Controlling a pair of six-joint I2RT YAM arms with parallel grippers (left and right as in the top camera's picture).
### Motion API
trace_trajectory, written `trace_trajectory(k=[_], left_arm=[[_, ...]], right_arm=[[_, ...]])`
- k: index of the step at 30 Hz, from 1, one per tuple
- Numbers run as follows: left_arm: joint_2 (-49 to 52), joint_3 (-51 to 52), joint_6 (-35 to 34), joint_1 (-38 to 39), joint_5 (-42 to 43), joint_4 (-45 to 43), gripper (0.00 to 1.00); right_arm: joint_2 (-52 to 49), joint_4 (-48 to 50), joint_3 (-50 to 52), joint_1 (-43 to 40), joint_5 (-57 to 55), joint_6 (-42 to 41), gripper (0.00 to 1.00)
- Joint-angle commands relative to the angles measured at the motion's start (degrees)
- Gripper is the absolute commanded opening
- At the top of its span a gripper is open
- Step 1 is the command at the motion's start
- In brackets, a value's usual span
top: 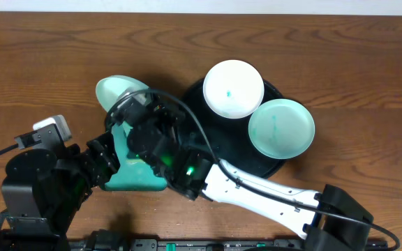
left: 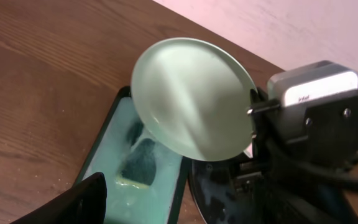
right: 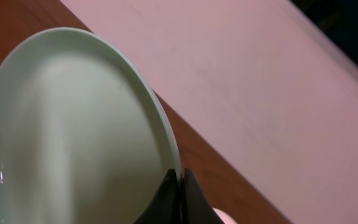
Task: Clean dirty plates on tray and stack at the side
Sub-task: 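Lift the mint plate with the right gripper and tilt it over the sponge tray, then carry the mint plate right and set it on the table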
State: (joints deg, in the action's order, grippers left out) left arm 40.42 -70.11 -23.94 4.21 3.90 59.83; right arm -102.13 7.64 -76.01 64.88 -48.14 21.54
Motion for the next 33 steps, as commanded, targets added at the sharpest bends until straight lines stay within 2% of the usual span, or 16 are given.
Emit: trace_trajectory(k=[1,15,18,21,23,24,26,29,31,33], left_arm=[[-0.1,-0.7,0.4,-0.2,-1.2,0.1,0.76],[-0.1,-0.7,0.3,-0.2,-1.2,0.1,0.76],[-0.1,-0.7,0.3,-0.2,-1.2,0.1,0.76],[-0.1,-0.7,0.3,-0.2,-1.1,-0.3,0.76],[-0.1,-0.7,0.3,-0.2,-1.1,-0.4,0.76],[-0.1,-0.7,0.3,-0.2,-1.1,-0.4,0.76],[0.0,-0.7,0.3,-0.2,-1.1,-0.5,0.76],[0.2,-0.7,0.3,-0.2,-1.1,-0.5,0.76],[0.3,-0.7,0.3,-0.2,-1.1,-0.5,0.76],[0.4,-0.7,0.3,-0.2,-1.1,-0.6,0.76]], right_arm=[[1.1,0.6,-0.5,1.2,-5.4,4.9,0.01],[1.1,1.0,-0.5,1.2,-5.4,4.8,0.01],[1.1,0.1,-0.5,0.2,-5.1,0.2,0.01],[1.1,-4.6,-0.5,-3.4,-2.1,-13.9,0.01],[1.1,-10.0,-0.5,-7.2,7.0,-25.9,0.01],[1.1,-13.0,-0.5,-9.8,15.5,-32.2,0.01],[1.6,-16.7,-0.5,-14.8,30.8,-39.4,0.01],[3.8,-20.5,-0.5,-24.5,52.7,-45.4,0.01],[6.2,-23.3,-0.5,-31.5,62.2,-46.7,0.01],[9.0,-27.6,-0.5,-38.9,65.6,-49.1,0.01]])
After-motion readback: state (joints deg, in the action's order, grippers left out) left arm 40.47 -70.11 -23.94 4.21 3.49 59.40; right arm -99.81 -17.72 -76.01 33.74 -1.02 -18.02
